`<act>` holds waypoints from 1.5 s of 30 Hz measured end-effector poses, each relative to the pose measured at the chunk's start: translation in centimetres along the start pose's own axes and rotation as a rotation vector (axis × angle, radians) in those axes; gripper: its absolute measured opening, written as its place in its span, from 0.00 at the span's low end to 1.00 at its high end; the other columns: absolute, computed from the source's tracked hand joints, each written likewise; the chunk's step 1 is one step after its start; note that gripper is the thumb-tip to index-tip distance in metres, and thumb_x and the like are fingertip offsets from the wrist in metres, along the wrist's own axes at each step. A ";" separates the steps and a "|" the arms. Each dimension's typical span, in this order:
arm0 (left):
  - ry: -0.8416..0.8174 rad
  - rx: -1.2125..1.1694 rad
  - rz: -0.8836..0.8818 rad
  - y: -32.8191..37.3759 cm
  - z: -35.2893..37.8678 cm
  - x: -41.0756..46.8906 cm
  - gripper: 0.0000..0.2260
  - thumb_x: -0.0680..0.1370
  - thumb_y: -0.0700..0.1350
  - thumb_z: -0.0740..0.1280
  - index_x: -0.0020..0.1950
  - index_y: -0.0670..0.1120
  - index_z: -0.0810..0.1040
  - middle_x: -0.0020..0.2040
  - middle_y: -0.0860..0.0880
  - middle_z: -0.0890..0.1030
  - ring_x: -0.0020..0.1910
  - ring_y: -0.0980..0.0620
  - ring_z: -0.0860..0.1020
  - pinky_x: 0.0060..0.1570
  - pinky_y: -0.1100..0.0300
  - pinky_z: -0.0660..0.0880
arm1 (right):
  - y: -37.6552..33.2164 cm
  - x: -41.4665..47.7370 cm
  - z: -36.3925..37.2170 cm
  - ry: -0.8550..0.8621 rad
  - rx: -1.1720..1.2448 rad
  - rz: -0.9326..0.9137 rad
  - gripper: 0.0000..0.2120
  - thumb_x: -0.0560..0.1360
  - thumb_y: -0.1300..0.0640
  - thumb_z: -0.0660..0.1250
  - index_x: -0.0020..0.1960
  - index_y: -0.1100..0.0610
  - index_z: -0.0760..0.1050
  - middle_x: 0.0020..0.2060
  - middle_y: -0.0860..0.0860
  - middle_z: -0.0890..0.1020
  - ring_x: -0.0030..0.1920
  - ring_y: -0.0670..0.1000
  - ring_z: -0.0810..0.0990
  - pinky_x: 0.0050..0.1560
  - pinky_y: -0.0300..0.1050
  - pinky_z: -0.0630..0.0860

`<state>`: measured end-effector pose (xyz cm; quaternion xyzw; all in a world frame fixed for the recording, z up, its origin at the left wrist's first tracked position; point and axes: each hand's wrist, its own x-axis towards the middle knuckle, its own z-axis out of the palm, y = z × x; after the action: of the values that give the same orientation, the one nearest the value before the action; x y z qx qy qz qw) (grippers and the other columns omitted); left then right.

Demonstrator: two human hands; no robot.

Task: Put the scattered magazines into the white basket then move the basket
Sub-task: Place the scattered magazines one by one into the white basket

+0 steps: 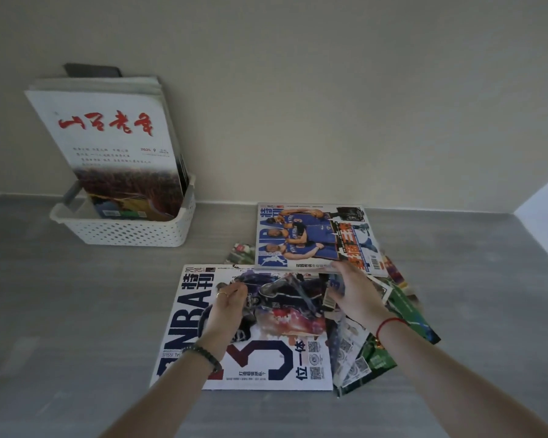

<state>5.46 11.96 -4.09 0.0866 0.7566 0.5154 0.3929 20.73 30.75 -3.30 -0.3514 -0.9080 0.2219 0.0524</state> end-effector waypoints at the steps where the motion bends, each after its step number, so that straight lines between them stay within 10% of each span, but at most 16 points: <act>1: -0.001 -0.015 -0.002 0.0 0.1 0.2 0.18 0.78 0.52 0.58 0.65 0.46 0.69 0.58 0.43 0.77 0.58 0.43 0.76 0.62 0.45 0.71 | 0.2 0.6 0.1 -0.012 -0.037 -0.018 0.26 0.72 0.56 0.67 0.67 0.56 0.63 0.66 0.53 0.69 0.66 0.53 0.68 0.67 0.48 0.66; 12: 0.045 -0.114 -0.027 0.7 1.0 2.6 0.09 0.79 0.48 0.57 0.52 0.47 0.75 0.46 0.42 0.81 0.43 0.47 0.78 0.47 0.52 0.76 | 2.6 5.0 0.6 -0.158 -0.414 -0.228 0.23 0.79 0.50 0.53 0.72 0.54 0.56 0.73 0.55 0.60 0.73 0.54 0.58 0.71 0.50 0.57; 15: 0.063 -0.154 -0.031 1.2 1.0 3.1 0.07 0.79 0.46 0.58 0.47 0.46 0.74 0.42 0.46 0.79 0.39 0.48 0.77 0.40 0.55 0.75 | 2.2 5.4 -0.1 -0.006 -0.304 -0.277 0.13 0.78 0.58 0.57 0.62 0.56 0.70 0.56 0.55 0.80 0.51 0.52 0.79 0.47 0.39 0.75; 19: 0.030 -0.206 -0.061 2.1 0.9 2.9 0.08 0.79 0.47 0.57 0.51 0.45 0.72 0.44 0.47 0.79 0.40 0.49 0.79 0.34 0.59 0.77 | -0.3 6.1 -3.5 0.203 -0.121 -0.189 0.07 0.77 0.62 0.59 0.51 0.60 0.76 0.32 0.52 0.79 0.23 0.44 0.69 0.22 0.32 0.63; 27: -0.080 -0.302 -0.006 6.7 -0.6 1.5 0.19 0.76 0.58 0.58 0.62 0.49 0.68 0.61 0.47 0.74 0.60 0.46 0.72 0.68 0.45 0.61 | -5.4 4.5 -11.0 0.426 0.515 -0.216 0.15 0.78 0.58 0.56 0.35 0.47 0.71 0.26 0.49 0.73 0.26 0.44 0.67 0.27 0.33 0.64; 34: -0.132 -0.655 0.264 10.1 -5.9 0.3 0.08 0.76 0.40 0.63 0.50 0.48 0.79 0.50 0.46 0.83 0.47 0.48 0.81 0.51 0.50 0.77 | -11.1 3.2 -9.5 0.391 1.101 0.032 0.17 0.79 0.56 0.55 0.36 0.55 0.75 0.32 0.47 0.81 0.35 0.44 0.77 0.38 0.35 0.75; 38: -0.050 -0.633 0.316 10.6 -11.4 -0.2 0.07 0.76 0.39 0.64 0.51 0.47 0.77 0.45 0.47 0.84 0.43 0.45 0.81 0.46 0.48 0.78 | -15.1 3.3 -8.2 0.238 0.975 0.069 0.11 0.77 0.53 0.58 0.46 0.55 0.77 0.46 0.53 0.83 0.45 0.51 0.81 0.50 0.47 0.77; 42: 0.073 -0.529 0.473 12.4 -18.3 0.5 0.06 0.75 0.38 0.64 0.49 0.45 0.77 0.44 0.49 0.83 0.40 0.52 0.82 0.37 0.59 0.79 | -21.1 4.6 -7.5 0.192 0.941 -0.045 0.05 0.73 0.62 0.65 0.43 0.53 0.77 0.38 0.48 0.84 0.36 0.43 0.83 0.34 0.33 0.77; 45: 0.221 -0.385 0.621 15.2 -23.7 1.4 0.04 0.75 0.37 0.64 0.48 0.43 0.76 0.44 0.49 0.81 0.38 0.57 0.81 0.34 0.69 0.77 | -26.2 7.2 -7.6 0.282 0.780 -0.105 0.05 0.71 0.62 0.68 0.38 0.54 0.76 0.36 0.52 0.83 0.35 0.49 0.82 0.37 0.41 0.78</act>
<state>-15.88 2.76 11.86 0.1803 0.6215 0.7488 0.1432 1.12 21.18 14.56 -0.2856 -0.7565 0.4959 0.3167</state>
